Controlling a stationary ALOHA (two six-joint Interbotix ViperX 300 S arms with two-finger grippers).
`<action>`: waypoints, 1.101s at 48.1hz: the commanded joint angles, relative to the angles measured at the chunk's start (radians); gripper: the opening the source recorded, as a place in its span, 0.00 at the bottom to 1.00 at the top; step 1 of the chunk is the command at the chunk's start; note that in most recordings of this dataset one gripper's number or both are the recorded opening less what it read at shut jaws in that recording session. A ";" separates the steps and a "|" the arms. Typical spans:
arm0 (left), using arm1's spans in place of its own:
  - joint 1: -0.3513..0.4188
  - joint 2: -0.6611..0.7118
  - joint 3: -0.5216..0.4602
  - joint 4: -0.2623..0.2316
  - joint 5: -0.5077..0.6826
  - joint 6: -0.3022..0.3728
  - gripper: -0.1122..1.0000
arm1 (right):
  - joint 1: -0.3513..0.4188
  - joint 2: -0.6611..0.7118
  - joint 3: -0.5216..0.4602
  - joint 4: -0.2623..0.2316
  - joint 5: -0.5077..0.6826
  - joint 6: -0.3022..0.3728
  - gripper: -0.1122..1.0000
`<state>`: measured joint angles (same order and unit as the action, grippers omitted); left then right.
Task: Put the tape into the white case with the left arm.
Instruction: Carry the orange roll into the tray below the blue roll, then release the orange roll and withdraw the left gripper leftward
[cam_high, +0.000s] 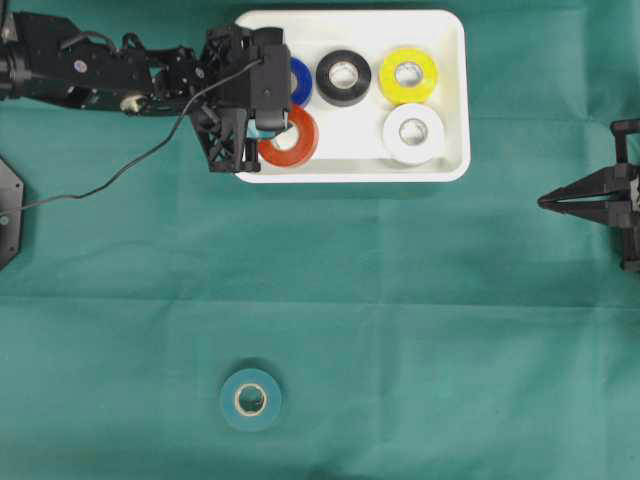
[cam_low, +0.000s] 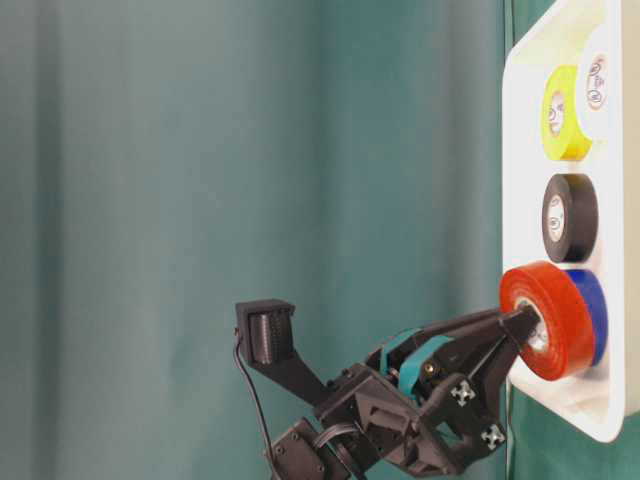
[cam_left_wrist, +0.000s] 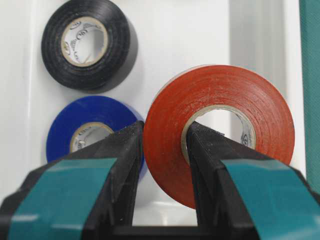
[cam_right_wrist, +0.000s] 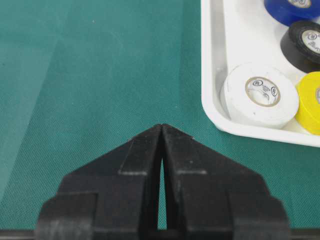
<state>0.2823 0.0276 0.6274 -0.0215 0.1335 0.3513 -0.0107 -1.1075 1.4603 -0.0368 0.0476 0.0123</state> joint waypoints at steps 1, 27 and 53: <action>0.006 -0.014 -0.026 0.000 -0.008 0.002 0.32 | 0.000 0.006 -0.009 0.000 -0.012 0.002 0.02; 0.015 -0.018 -0.011 0.000 0.015 -0.003 0.57 | 0.000 0.005 -0.009 0.000 -0.012 0.002 0.02; -0.026 -0.176 0.097 -0.003 0.021 -0.025 0.98 | -0.002 0.006 -0.009 0.000 -0.014 0.002 0.02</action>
<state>0.2746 -0.0859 0.7118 -0.0230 0.1549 0.3344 -0.0107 -1.1075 1.4634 -0.0368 0.0460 0.0123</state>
